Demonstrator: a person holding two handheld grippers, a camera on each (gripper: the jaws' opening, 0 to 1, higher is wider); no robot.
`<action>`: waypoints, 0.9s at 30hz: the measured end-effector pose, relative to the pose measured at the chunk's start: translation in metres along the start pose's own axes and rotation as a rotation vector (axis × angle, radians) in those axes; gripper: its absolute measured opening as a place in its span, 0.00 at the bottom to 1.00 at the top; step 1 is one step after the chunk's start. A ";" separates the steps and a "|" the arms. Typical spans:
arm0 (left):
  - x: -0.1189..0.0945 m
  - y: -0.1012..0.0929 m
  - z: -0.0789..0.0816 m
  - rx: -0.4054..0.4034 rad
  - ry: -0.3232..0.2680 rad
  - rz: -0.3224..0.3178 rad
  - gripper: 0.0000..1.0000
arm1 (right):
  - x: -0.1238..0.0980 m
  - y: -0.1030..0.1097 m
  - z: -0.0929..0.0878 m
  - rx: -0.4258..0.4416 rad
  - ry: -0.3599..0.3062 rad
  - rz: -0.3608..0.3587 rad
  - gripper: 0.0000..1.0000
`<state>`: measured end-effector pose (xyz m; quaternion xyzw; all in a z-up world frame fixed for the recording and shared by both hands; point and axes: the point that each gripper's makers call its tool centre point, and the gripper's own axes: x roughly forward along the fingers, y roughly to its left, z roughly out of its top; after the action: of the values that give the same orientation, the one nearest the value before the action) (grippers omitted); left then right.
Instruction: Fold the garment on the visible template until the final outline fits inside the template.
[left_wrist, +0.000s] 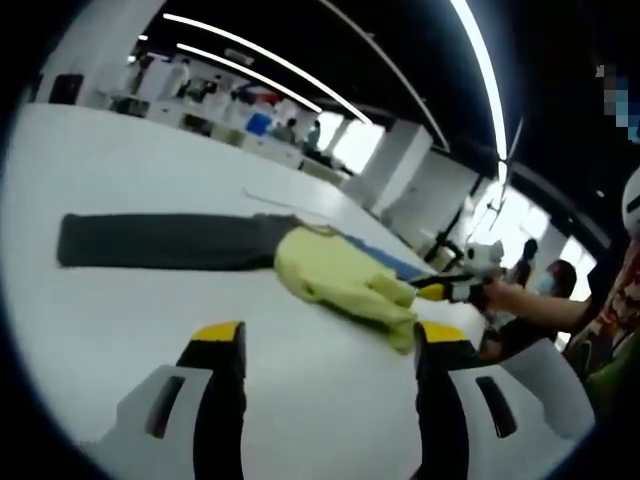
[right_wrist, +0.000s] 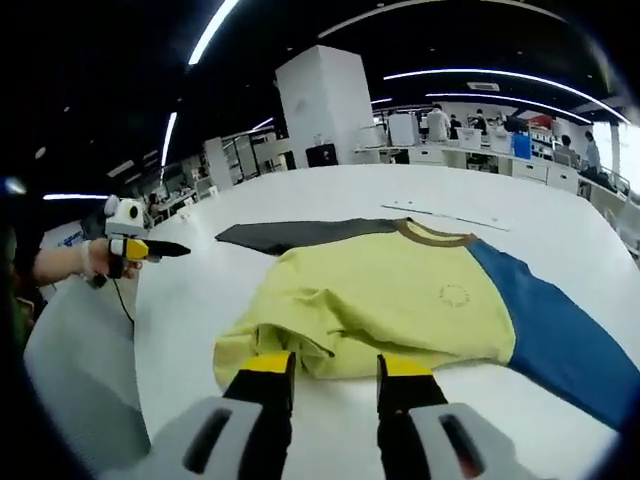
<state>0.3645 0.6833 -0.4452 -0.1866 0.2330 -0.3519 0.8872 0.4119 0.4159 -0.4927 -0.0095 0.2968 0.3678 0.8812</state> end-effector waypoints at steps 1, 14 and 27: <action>0.000 0.000 0.000 -0.001 -0.001 0.001 0.65 | 0.001 0.000 0.000 0.001 0.001 0.000 0.29; -0.001 0.001 0.001 -0.009 -0.007 0.005 0.64 | 0.013 0.002 0.001 0.040 -0.004 0.015 0.16; 0.000 -0.001 0.000 -0.015 0.000 -0.002 0.63 | 0.002 0.003 0.001 0.040 -0.003 0.013 0.00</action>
<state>0.3638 0.6824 -0.4442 -0.1935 0.2354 -0.3512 0.8853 0.4113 0.4198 -0.4927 0.0106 0.3028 0.3675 0.8793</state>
